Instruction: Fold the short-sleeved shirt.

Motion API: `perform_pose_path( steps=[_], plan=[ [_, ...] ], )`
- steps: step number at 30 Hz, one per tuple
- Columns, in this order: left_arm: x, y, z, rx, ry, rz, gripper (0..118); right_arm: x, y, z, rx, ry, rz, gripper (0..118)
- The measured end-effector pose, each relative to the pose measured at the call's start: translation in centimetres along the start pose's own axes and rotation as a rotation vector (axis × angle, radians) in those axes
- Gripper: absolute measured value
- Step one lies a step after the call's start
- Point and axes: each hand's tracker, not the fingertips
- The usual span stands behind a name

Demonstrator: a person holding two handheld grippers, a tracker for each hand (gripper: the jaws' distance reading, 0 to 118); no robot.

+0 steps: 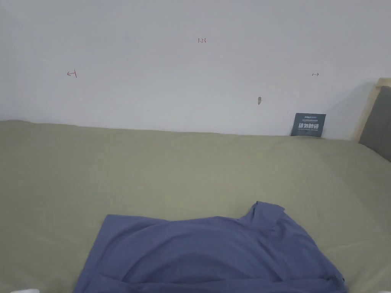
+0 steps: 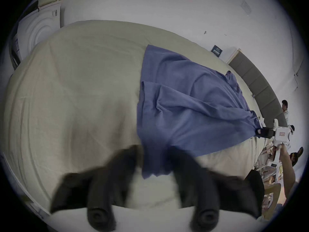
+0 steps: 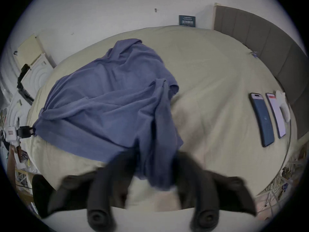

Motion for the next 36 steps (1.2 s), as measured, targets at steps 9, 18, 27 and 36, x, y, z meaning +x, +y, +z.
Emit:
perform_pose_path(
  steps=[9, 18, 27, 36],
  plan=[
    [3.3, 3.7, 5.0, 0.154, 0.001, 0.019, 76, -3.1, 3.7, 4.5, 0.151, -0.005, 0.041, 76],
    [5.4, 14.6, -1.8, 0.166, 0.032, -0.095, 0, -5.0, 8.3, 1.3, 0.165, 0.019, 0.030, 7],
    [4.8, 25.0, -15.1, -0.042, 0.140, -0.053, 100, -3.0, 12.6, -1.4, 0.166, -0.019, 0.029, 7],
    [5.5, 23.0, -14.7, 0.063, 0.101, -0.082, 4, 0.8, 18.8, -7.9, 0.081, -0.030, -0.040, 51]
  ],
)
